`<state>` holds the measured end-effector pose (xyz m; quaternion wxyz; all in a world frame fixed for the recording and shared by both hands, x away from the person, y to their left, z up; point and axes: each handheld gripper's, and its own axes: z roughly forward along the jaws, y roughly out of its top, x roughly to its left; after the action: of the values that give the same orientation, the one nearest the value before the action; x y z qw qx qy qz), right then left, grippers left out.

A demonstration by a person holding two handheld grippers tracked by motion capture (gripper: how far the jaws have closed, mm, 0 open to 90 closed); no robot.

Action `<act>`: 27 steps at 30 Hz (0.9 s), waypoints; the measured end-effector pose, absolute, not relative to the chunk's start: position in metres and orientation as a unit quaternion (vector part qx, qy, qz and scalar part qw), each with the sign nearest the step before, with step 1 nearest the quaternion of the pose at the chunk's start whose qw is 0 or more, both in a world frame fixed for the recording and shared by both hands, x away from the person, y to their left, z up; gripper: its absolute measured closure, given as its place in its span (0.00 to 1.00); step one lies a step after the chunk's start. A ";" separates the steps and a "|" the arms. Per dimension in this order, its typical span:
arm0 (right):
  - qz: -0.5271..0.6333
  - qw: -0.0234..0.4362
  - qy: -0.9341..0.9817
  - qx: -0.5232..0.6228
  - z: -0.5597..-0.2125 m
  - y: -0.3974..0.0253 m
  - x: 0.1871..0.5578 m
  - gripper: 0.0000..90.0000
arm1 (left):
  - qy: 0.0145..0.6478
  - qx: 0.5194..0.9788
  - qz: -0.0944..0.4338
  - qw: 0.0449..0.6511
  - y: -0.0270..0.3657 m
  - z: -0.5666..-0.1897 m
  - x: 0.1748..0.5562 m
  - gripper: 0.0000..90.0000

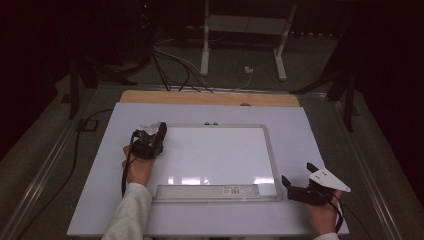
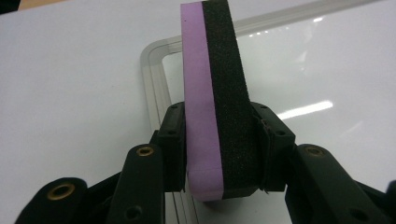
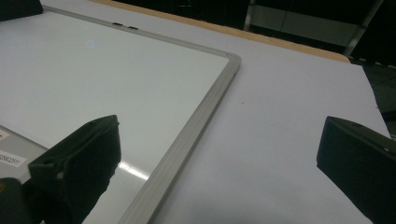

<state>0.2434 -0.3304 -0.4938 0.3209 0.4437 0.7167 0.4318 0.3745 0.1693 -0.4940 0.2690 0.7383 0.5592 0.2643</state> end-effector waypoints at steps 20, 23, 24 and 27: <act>0.433 0.321 0.716 0.444 -0.493 -0.331 0.243 0.00 | 0.594 0.707 0.256 0.285 0.165 -0.496 0.371 0.58; 0.434 0.322 0.716 0.442 -0.493 -0.330 0.243 0.00 | 0.589 0.709 0.247 0.299 0.166 -0.495 0.368 0.45; 0.434 0.322 0.716 0.442 -0.493 -0.330 0.243 0.00 | 0.589 0.709 0.247 0.299 0.166 -0.495 0.368 0.41; 0.435 0.322 0.716 0.441 -0.493 -0.329 0.243 0.00 | 0.568 0.710 0.258 0.327 0.168 -0.487 0.362 0.26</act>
<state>0.2428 -0.3292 -0.4929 0.3217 0.4412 0.7162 0.4346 0.3618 0.1679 -0.4875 0.3275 0.7097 0.5680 0.2577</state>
